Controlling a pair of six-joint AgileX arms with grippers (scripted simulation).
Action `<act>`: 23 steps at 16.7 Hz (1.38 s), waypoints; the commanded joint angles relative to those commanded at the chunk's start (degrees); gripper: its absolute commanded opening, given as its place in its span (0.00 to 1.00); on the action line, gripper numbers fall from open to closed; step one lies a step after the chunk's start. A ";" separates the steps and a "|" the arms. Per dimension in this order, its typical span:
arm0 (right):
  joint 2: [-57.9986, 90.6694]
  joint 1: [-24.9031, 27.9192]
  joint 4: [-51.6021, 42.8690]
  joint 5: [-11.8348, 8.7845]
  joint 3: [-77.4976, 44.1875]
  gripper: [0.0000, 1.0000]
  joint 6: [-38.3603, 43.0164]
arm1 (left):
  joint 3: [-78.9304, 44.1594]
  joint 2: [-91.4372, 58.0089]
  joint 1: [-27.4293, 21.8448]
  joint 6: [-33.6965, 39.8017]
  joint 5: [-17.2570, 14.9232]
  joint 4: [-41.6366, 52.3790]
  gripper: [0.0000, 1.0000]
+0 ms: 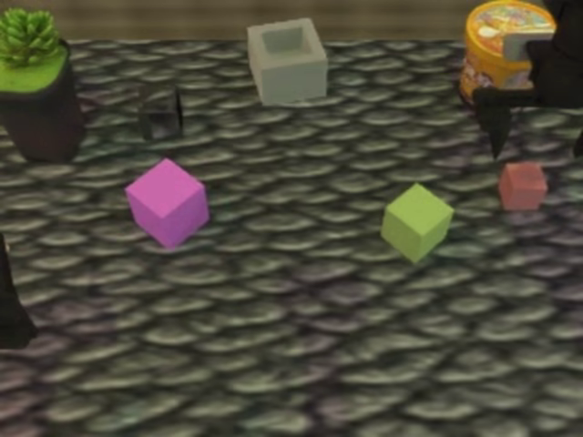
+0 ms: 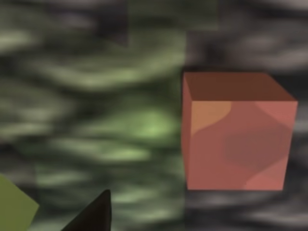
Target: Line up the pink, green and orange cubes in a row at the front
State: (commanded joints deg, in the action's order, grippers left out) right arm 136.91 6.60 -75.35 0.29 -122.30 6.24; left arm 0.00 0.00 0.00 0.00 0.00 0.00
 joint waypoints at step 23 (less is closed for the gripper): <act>4.26 0.42 17.26 0.05 13.04 0.32 0.15 | 0.00 0.00 0.00 0.00 0.00 0.00 1.00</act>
State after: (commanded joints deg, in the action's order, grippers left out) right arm 141.17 7.03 -58.09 0.34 -109.26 6.39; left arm 0.00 0.00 0.00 0.00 0.00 0.00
